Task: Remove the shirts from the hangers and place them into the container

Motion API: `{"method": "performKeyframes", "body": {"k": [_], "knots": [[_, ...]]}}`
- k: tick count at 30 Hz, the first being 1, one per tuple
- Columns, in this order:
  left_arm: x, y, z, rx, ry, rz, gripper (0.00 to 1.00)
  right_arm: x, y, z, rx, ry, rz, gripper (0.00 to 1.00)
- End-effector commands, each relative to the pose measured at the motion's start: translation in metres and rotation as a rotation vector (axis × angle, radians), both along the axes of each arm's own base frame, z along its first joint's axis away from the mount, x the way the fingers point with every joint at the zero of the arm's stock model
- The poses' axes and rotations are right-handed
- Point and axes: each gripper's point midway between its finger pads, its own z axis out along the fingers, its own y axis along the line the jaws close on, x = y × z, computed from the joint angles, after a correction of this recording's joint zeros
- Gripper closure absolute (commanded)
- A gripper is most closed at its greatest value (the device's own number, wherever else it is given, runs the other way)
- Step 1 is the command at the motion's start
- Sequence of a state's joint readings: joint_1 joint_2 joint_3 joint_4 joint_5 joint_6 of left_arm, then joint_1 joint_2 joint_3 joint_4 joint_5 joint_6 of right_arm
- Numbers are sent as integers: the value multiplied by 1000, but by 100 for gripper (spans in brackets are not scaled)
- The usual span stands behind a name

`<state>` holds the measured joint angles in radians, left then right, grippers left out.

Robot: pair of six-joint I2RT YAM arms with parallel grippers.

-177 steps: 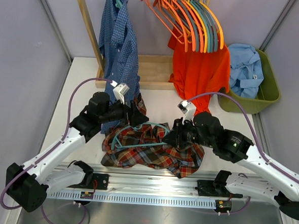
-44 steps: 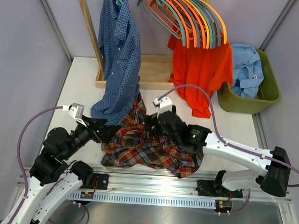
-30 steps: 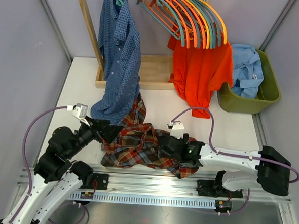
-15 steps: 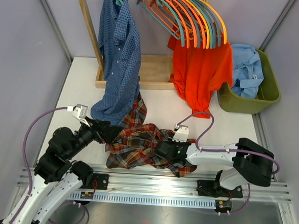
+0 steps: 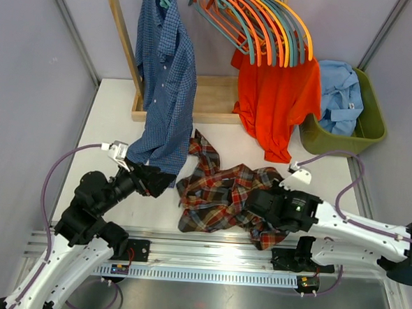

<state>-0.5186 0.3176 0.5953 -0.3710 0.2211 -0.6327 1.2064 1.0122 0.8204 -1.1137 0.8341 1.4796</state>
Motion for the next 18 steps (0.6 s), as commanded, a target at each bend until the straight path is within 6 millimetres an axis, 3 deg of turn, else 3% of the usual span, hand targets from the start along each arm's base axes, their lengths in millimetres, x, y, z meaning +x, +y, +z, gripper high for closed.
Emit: {"method": "performKeyframes", "body": {"k": [1,3,5,7,8,9,11,12,15,16,18], "knots": [[-1,-14,15,-63,-35,-70,1,10,-71,66,-174,-189,-130,100],[-1,-17,15,-67,-37,-88,1,12,-80,84,-213,-228,-120,100],[0,-19,14,-68,-32,-92,1,17,-73,102,-268,-245,-32,100],[1,-21,15,-74,-36,-99,1,31,-34,112,-202,-290,54,100],[1,-21,16,-76,-40,-100,1,34,-23,113,-293,-282,168,100],[1,-21,17,-77,-43,-100,1,41,13,116,-179,-311,226,100],[0,-20,20,-78,-51,-99,1,43,46,110,-188,-292,371,100],[-1,-19,19,-75,-49,-98,1,48,69,116,-127,-325,409,100],[-3,-16,20,-76,-59,-86,1,52,117,97,-137,-276,563,100],[-3,-15,20,-73,-60,-81,1,54,130,77,-179,-228,595,100],[-5,-13,19,-72,-61,-78,1,56,146,63,-194,-180,636,100]]}}
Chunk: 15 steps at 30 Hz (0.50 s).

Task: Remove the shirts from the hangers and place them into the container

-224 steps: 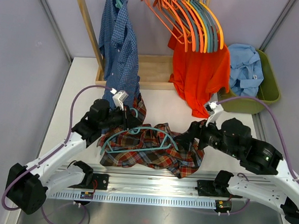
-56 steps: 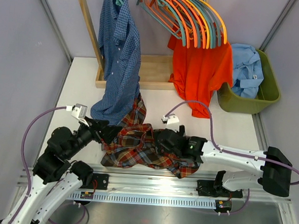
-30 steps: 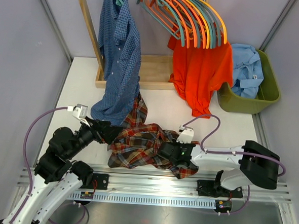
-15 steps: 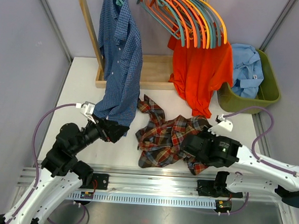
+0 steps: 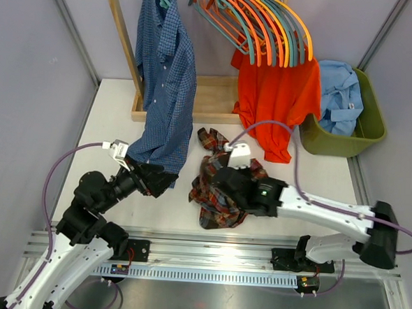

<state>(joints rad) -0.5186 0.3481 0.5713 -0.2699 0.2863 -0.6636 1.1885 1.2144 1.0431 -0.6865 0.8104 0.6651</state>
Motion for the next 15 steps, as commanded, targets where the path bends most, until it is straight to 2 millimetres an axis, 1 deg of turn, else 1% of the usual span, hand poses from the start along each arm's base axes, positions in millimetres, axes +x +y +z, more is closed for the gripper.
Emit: {"method": "performKeyframes", "body": {"k": [1,2,3,4,5,6,7,10,12,13,14,15], "knots": [[-5,1,12,-19,-47,-11,1,8,57,-8,9,33,176,100],[-5,3,11,-18,-48,-5,1,9,63,-27,-19,74,172,100],[-6,4,10,-13,-47,1,1,13,60,-36,-35,100,151,95],[-6,6,10,-8,-52,7,1,15,59,-53,-63,135,124,45],[-7,7,9,-4,-48,11,1,15,52,-62,-95,158,102,25],[-8,8,8,-2,-51,13,1,21,43,-69,-110,180,59,5],[-8,9,8,1,-54,17,1,23,38,-83,-132,215,13,1],[-8,9,5,10,-51,17,1,28,7,-108,-242,262,-95,1],[-7,8,5,13,-50,12,1,29,-7,-121,-265,300,-151,1],[-7,8,5,12,-49,11,1,35,-15,-129,-266,319,-186,1],[-7,8,5,14,-49,9,1,37,-10,-137,-231,344,-181,1],[-7,7,5,15,-50,8,1,35,-15,-149,-235,369,-183,1]]}}
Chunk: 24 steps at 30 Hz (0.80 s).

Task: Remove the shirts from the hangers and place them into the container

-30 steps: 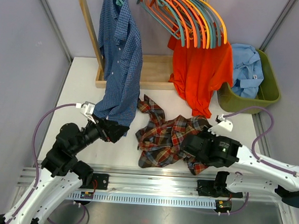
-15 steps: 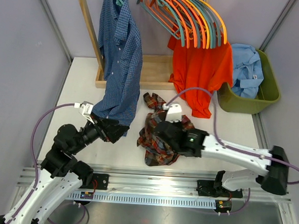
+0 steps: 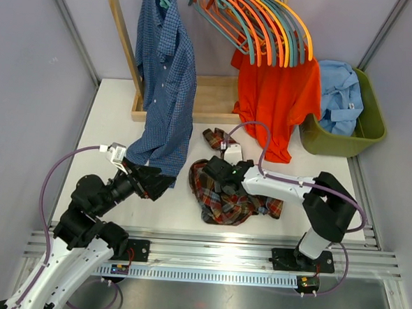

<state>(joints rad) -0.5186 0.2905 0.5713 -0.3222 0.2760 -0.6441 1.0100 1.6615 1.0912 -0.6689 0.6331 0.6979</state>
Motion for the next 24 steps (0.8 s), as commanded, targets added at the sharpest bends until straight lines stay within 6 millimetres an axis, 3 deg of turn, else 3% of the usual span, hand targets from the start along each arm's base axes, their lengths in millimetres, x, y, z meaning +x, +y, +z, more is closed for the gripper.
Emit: {"method": "performKeyframes", "body": {"k": [1,4,8,10,12,13,14,18,19,21,24], "knots": [[1,0,6,5,-32,1,1,3,-17,-32,-4,73,-91,1],[1,1,6,10,-31,2,1,0,-18,-69,-19,139,-108,1],[2,0,2,16,-20,4,1,-13,4,-118,42,261,-60,1],[3,0,1,18,-14,2,1,-22,4,-145,25,324,-46,22],[3,-1,0,19,-8,-2,1,-29,11,-162,55,371,-34,54],[4,-1,0,19,-8,-1,1,-33,8,-172,47,394,-45,98],[4,-1,0,20,-10,-2,1,-36,8,-175,47,405,-49,100],[5,-1,-1,24,-8,2,1,-32,-3,-164,74,368,-99,100],[5,-1,-1,24,-9,2,1,-20,-5,-147,119,326,-145,100],[5,-1,-2,22,-6,2,1,-10,-25,-129,92,262,-212,100],[4,-1,-2,19,-5,2,1,15,-51,-83,79,132,-321,100]]}}
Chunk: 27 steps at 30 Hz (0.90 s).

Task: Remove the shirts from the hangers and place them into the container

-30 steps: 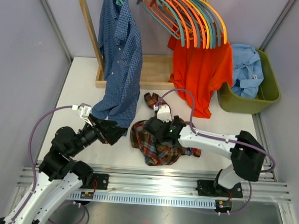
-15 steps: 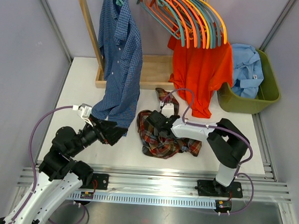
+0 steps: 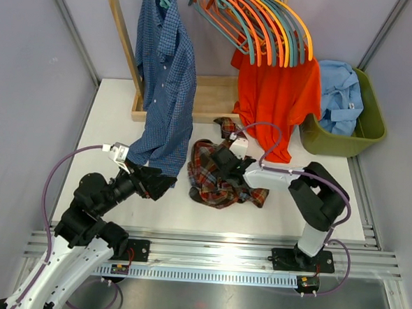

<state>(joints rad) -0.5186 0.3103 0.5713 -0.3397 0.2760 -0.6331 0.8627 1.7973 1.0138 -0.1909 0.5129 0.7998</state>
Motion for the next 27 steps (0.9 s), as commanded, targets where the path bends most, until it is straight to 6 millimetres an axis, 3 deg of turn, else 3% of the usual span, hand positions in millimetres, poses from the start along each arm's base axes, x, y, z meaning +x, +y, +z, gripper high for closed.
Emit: {"method": "performKeyframes", "body": {"k": [1,3,4,5,6,10,11,14,15,17,18,22,23,24,25,27], "knots": [[2,0,8,-8,-32,4,1,-38,-99,-19,-222,186,-184,100],[1,1,7,-8,-31,4,1,-31,-118,5,-222,148,-254,100],[1,2,7,-7,-31,9,1,-24,-127,26,-197,91,-298,100],[0,2,7,-7,-31,9,1,-19,-151,32,-194,89,-372,100],[0,2,7,-7,-31,9,1,-14,-161,46,-158,58,-404,100],[-1,2,9,-10,-32,7,1,-5,-217,66,-89,36,-555,100],[0,2,8,-9,-30,7,1,-4,-241,68,-81,35,-624,100],[-1,1,10,-13,-30,0,1,-3,-277,91,-23,-19,-712,100],[-1,0,10,-15,-30,-5,1,-4,-303,106,-5,-59,-778,100],[-1,-1,11,-19,-32,-11,1,-2,-325,126,31,-116,-830,100],[0,-2,11,-18,-29,-12,1,-4,-351,139,35,-153,-888,100],[0,-6,13,-31,-30,-28,1,11,-380,190,68,-266,-931,100],[0,-7,14,-35,-29,-33,1,22,-386,217,85,-327,-932,100],[0,-8,13,-38,-28,-37,1,30,-389,222,90,-330,-933,100],[1,-8,15,-42,-32,-39,1,41,-394,254,120,-396,-929,100],[0,-9,17,-49,-36,-43,1,60,-394,273,156,-420,-910,100]]}}
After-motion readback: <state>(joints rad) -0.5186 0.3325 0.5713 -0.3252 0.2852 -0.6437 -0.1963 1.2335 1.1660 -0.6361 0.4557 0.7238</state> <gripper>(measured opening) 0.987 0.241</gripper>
